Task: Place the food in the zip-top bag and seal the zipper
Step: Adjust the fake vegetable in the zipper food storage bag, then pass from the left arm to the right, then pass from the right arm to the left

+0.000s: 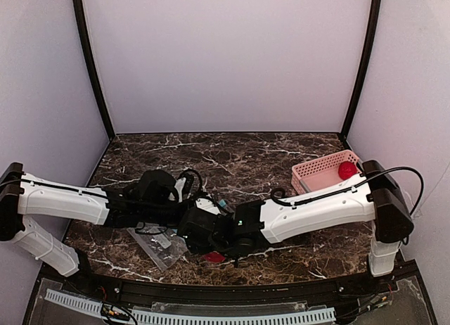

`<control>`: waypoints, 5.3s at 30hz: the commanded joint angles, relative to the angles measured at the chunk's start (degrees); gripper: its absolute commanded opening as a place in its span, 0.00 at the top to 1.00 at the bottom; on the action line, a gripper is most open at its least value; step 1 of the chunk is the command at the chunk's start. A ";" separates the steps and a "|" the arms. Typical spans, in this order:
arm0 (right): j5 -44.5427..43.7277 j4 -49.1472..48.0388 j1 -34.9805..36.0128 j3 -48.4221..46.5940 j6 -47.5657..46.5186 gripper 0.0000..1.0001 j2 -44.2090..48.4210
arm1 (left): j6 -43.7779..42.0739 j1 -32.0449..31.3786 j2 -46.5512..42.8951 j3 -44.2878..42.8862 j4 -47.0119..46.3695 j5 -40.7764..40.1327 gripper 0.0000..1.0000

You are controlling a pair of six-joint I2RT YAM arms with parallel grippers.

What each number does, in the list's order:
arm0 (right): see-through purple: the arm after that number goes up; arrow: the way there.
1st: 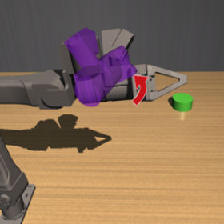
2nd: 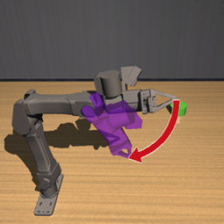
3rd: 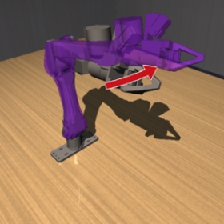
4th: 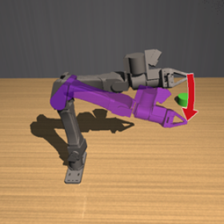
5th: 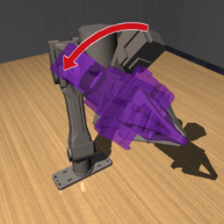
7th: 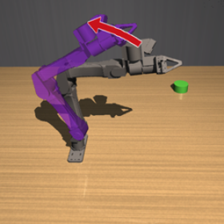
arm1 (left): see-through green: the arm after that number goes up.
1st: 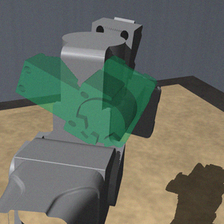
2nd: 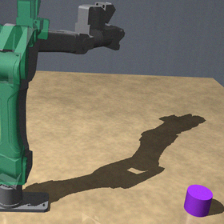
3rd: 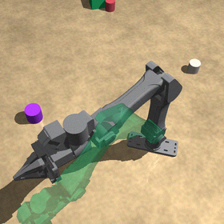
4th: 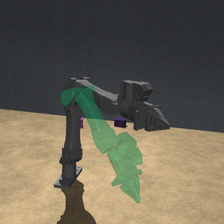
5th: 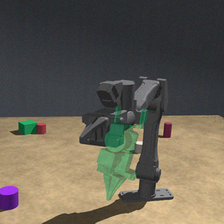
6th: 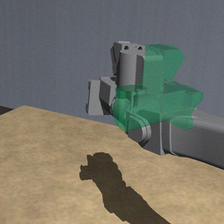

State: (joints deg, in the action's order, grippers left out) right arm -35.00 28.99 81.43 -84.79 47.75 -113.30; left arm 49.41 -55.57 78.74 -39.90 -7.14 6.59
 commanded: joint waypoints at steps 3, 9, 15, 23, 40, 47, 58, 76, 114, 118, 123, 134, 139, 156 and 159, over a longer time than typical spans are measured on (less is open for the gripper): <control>-6.46 12.74 -2.43 1.86 4.07 0.02 -1.52 | 0.77 -1.06 -1.64 2.17 -0.98 2.59 0.99; -8.04 16.83 -2.96 4.01 8.10 0.02 0.06 | -0.27 -1.09 -2.09 2.03 0.82 0.94 0.99; -10.26 21.04 -2.97 4.55 11.25 0.02 2.08 | -0.62 -1.08 -1.51 1.52 1.59 0.65 0.99; -6.98 15.58 -2.40 6.44 5.73 0.01 9.25 | -2.54 -1.03 -1.30 0.44 0.44 1.02 0.99; 35.93 -24.26 -9.63 34.84 -28.73 0.01 44.66 | -26.42 -1.10 0.01 -7.01 -1.78 29.86 0.99; 47.41 -28.69 -17.32 44.06 -31.57 0.04 54.73 | -29.95 -1.22 1.85 -9.28 2.32 36.74 0.99; 58.23 -38.13 -19.60 49.96 -26.91 0.31 52.63 | -29.81 -2.18 2.48 -9.58 2.21 39.34 0.99; 66.40 -47.27 -19.29 48.35 -21.56 1.00 41.69 | -31.31 -2.52 1.71 -9.30 4.97 33.23 0.99; 43.33 -27.25 -19.47 49.07 -21.31 1.00 50.53 | -39.76 -1.31 1.78 -11.15 20.71 29.21 0.99; 46.06 -31.59 -19.44 49.32 -21.41 1.00 48.29 | -33.75 -1.31 2.63 -9.00 12.90 30.72 0.98; 42.90 -37.21 -19.43 51.93 -18.27 1.00 45.34 | -28.08 -1.43 4.14 -6.64 7.52 26.22 0.67; 45.54 -43.45 -19.12 57.29 -17.01 1.00 44.20 | -14.63 -1.31 -6.80 8.38 -6.00 13.32 0.03; 43.76 -42.37 -19.14 58.21 -15.90 1.00 45.92 | -7.82 -1.29 -9.93 15.78 -14.57 13.69 0.01; 44.78 -45.07 -19.13 61.39 -13.65 1.00 49.31 | -10.30 -3.63 8.52 12.74 -35.92 28.88 0.01; 44.63 -44.54 -19.17 61.50 -13.63 1.00 49.95 | -11.18 -4.82 10.78 10.21 -37.25 29.08 0.01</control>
State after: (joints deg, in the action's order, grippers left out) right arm 9.41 -14.28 62.15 -24.25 33.54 -64.60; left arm 40.58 -58.83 87.53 -26.37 -39.72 32.82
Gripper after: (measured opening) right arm 0.007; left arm 0.987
